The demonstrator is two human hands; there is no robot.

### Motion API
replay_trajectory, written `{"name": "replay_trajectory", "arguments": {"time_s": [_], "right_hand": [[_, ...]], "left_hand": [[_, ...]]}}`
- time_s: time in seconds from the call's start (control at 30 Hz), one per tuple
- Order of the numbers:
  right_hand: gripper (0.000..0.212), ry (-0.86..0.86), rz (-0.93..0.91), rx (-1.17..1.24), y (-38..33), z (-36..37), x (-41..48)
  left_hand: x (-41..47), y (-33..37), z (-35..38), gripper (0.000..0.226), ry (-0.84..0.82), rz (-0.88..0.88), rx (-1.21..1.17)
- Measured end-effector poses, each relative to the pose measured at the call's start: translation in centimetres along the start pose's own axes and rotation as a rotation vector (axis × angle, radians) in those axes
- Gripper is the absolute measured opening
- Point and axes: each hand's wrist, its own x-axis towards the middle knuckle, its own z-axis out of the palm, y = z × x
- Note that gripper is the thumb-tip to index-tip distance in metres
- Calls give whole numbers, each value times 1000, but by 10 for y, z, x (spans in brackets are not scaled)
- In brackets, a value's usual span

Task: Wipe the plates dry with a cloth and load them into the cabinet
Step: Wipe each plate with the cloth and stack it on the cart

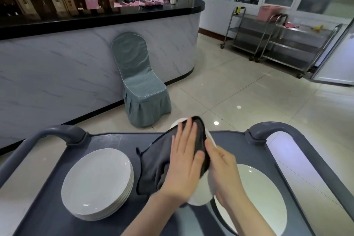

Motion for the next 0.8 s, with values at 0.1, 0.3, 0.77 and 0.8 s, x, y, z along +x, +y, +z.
{"name": "replay_trajectory", "arguments": {"time_s": [0.1, 0.3, 0.77, 0.8], "right_hand": [[35, 52, 44, 77, -16, -3, 3], [49, 54, 15, -41, -15, 1, -16], [43, 62, -73, -119, -11, 2, -20], [44, 65, -73, -123, -9, 2, -20]], "left_hand": [[-10, 8, 12, 59, -111, 91, 135], [12, -11, -4, 51, -34, -136, -241], [3, -5, 4, 58, -1, -148, -318], [3, -5, 3, 58, 6, -193, -333]]}}
